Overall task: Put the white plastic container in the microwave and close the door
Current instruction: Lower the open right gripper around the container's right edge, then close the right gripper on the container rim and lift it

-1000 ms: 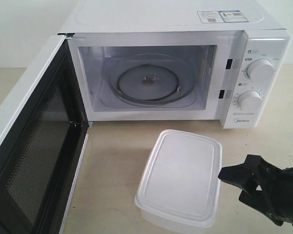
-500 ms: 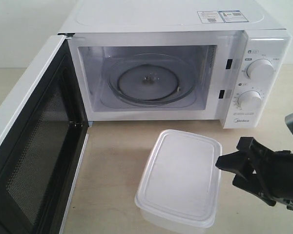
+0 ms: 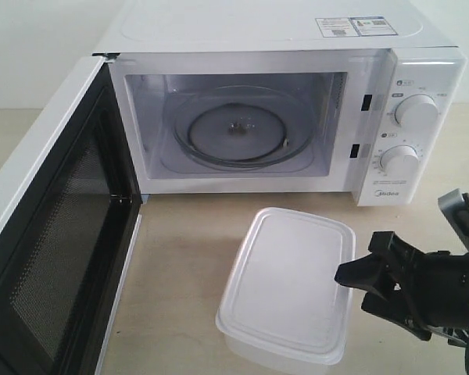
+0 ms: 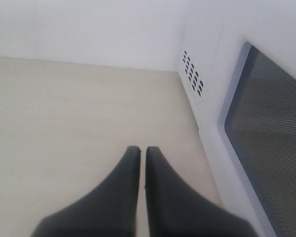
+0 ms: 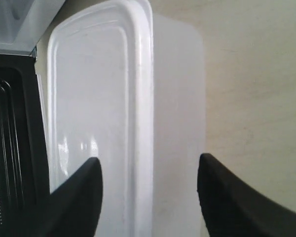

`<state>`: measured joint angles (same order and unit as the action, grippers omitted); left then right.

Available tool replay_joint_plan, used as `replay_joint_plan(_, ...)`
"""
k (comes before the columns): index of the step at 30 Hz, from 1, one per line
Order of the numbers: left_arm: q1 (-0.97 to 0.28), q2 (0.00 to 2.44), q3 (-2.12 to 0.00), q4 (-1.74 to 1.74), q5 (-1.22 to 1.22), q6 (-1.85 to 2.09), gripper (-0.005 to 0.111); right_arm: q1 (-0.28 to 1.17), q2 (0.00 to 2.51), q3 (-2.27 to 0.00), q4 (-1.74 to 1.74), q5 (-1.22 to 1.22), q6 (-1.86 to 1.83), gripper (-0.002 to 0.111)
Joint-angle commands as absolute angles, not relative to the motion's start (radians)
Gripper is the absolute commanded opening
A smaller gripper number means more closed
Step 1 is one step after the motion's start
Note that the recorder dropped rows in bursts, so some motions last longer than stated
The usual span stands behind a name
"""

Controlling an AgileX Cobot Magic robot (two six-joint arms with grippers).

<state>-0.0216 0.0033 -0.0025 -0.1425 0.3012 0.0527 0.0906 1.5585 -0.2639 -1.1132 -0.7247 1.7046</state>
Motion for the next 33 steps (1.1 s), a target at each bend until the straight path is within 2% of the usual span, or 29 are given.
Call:
replay_joint_plan(1, -0.021, 0.0, 0.0, -0.141, 0.295, 0.046, 0.004, 0.089, 1.575, -0.283, -1.122, -0.739, 1.689, 0.051)
replay_joint_plan(30, -0.021, 0.0, 0.0, -0.141, 0.295, 0.046, 0.004, 0.091, 1.618, -0.343, -1.213, -0.766, 1.745, 0.051)
replay_joint_plan(33, -0.021, 0.0, 0.0, -0.141, 0.295, 0.046, 0.004, 0.091, 1.618, -0.343, -1.219, -0.758, 1.75, 0.048)
